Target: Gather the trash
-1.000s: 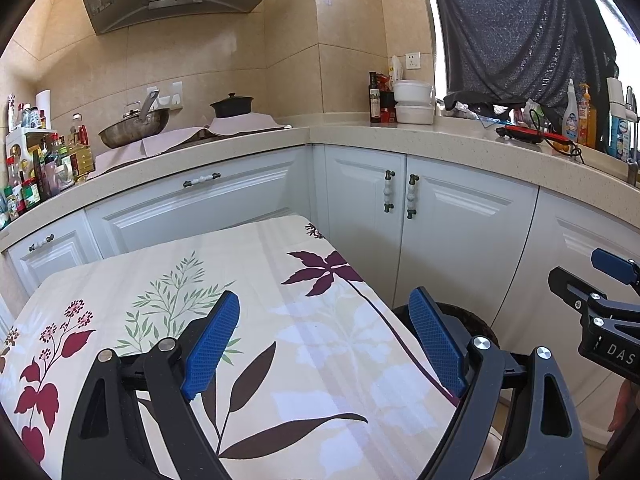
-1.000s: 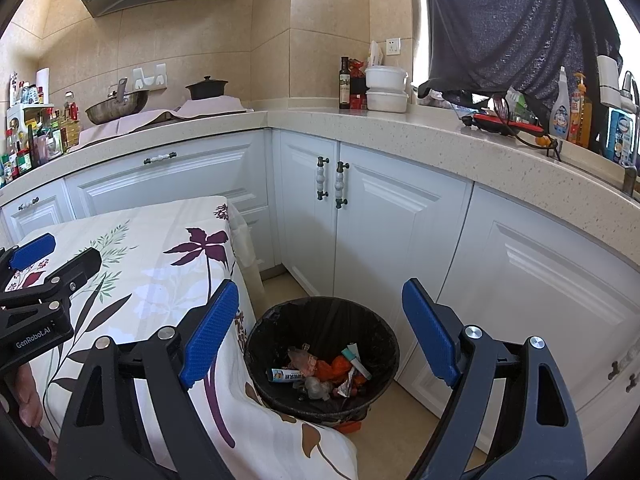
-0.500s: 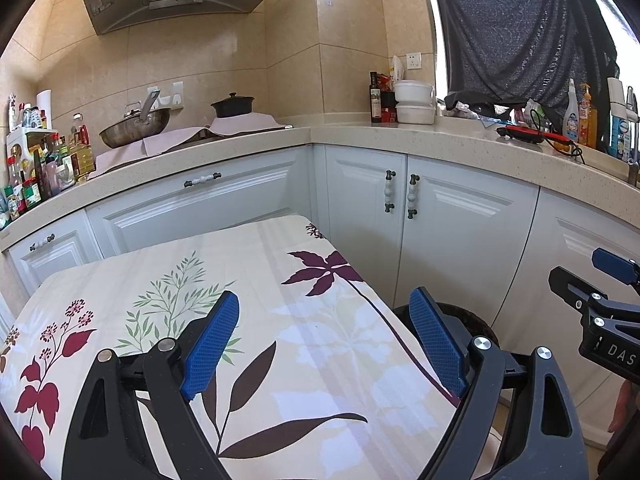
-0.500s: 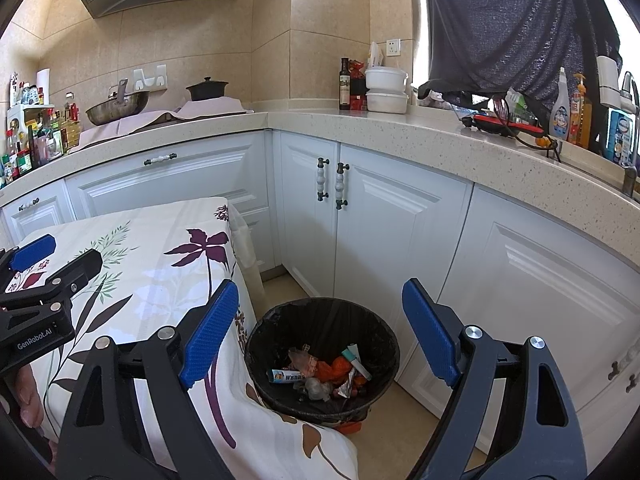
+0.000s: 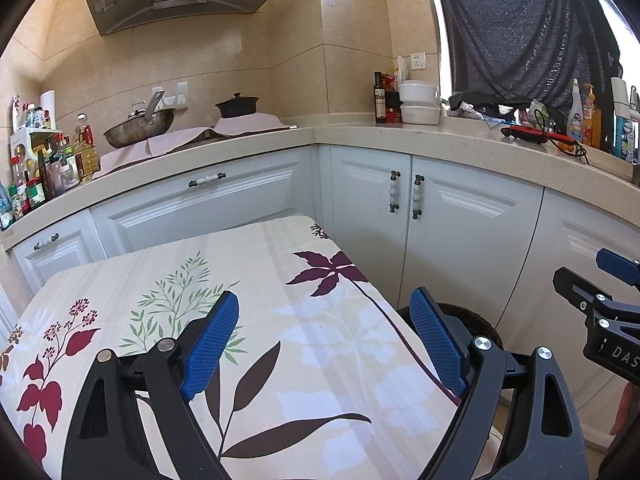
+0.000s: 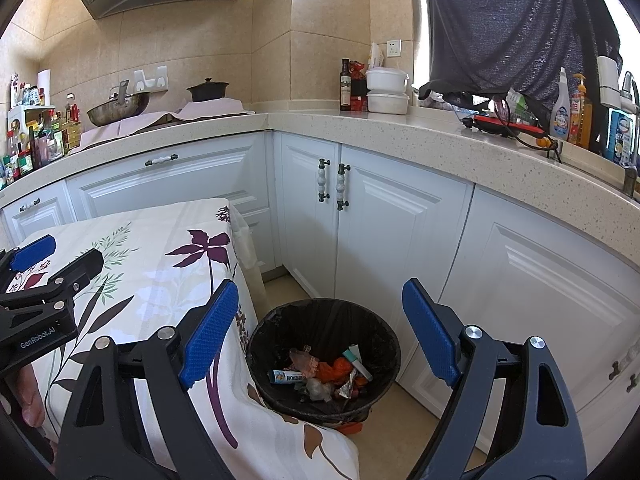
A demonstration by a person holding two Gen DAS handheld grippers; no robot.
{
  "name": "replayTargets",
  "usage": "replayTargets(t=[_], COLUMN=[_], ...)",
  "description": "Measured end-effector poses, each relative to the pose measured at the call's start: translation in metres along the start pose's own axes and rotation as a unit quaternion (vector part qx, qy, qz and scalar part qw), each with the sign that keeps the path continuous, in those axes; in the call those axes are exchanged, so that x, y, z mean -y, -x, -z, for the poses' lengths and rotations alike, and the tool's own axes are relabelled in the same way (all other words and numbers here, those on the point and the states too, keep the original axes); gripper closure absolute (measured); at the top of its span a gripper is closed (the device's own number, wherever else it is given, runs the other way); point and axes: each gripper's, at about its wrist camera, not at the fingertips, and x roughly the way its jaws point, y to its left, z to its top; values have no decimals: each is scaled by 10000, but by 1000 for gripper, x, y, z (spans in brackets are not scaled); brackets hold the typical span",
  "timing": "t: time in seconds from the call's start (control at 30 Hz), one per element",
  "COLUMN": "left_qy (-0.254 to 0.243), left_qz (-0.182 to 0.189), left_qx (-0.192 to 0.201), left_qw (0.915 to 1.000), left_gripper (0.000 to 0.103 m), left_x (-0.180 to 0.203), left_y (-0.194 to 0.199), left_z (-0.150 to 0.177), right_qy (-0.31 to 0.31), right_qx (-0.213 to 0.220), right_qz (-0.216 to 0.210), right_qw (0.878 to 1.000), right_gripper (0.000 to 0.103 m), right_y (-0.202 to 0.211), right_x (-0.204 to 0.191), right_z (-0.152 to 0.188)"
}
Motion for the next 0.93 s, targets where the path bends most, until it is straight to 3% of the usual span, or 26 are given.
replayTargets(t=[0.53,0.67,0.83,0.93], left_qy=[62,0,71,136], left_qz=[209,111,-68,-226], left_qx=[95,144,-162,-384], left_qw=[9997,9998,9998,9989], left_gripper=[13,13,13,13], left_x=[0,-3,-13,-23], left_y=[1,1,-12,-23], left_z=[0,-1,0,3], right_qy=[22,25,80,99], right_qx=[-36,-47,-67,-55], right_qz=[-22,-54,-148,-241], right_qw=[10000,10000,9998,9996], right_gripper=[21,21,20,13], right_y=[-3,-6,-13,-21], right_x=[-8,-10,-17,-25], right_z=[-1,-1,-2,-6])
